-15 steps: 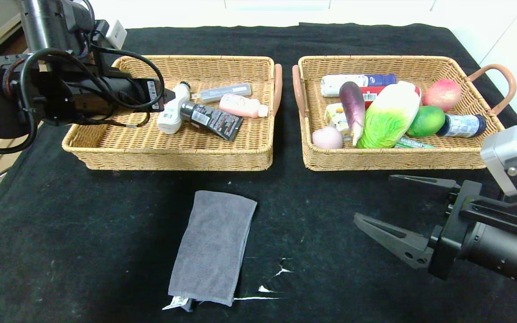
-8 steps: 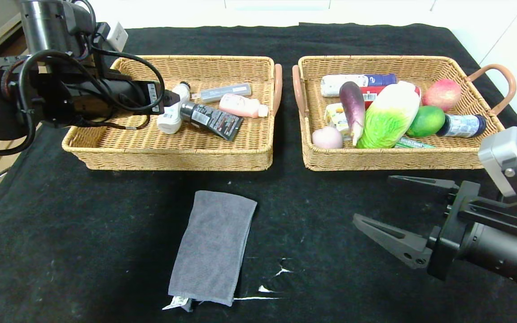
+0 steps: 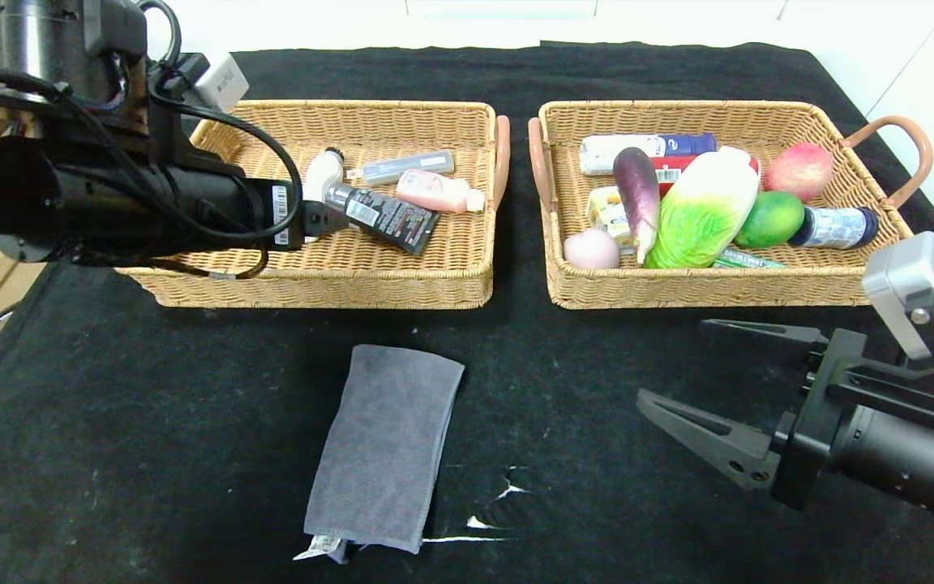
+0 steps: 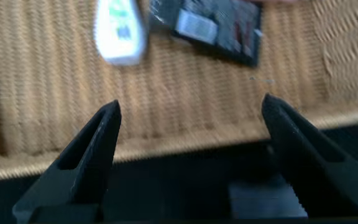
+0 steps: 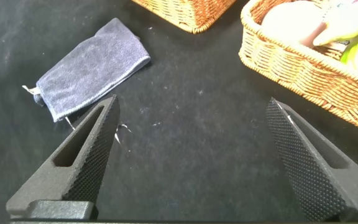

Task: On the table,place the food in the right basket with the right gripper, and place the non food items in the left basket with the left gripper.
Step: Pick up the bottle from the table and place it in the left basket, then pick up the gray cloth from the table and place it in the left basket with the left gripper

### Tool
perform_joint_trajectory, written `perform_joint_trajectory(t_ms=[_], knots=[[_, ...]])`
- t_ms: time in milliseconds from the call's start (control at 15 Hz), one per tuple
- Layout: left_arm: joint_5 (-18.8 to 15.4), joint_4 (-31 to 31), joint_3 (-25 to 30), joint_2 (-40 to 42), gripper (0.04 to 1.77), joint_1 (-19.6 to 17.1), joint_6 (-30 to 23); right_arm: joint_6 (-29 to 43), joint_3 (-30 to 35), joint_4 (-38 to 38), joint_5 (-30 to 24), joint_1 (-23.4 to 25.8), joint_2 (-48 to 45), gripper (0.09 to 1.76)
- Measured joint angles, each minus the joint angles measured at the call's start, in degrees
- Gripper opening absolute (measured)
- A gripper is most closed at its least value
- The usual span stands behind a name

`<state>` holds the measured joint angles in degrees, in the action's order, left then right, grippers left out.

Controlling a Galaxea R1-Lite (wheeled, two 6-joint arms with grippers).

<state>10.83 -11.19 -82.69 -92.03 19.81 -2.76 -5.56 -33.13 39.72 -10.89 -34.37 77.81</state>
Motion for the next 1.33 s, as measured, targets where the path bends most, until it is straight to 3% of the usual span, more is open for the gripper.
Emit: perform_joint_trajectory(t_ms=[267, 533, 933, 1333], knots=[[2.9, -10.2, 2.5, 4.2, 1.68, 8.4, -3.5, 0.0, 0.0, 0.0, 0.0, -0.2, 0.0, 1.71], [3.3, -10.9, 7.7, 5.5, 1.69, 13.5, -5.9, 0.0, 0.1, 0.0, 0.0, -0.2, 0.0, 1.71], [3.2, -10.2, 14.5, 4.5, 1.7, 15.4, -7.3, 0.0, 0.0, 0.0, 0.0, -0.2, -0.1, 1.71], [3.2, -9.9, 16.5, 1.6, 1.71, 15.8, -7.6, -0.1, 0.0, 0.0, 0.0, -0.1, 0.0, 1.71]])
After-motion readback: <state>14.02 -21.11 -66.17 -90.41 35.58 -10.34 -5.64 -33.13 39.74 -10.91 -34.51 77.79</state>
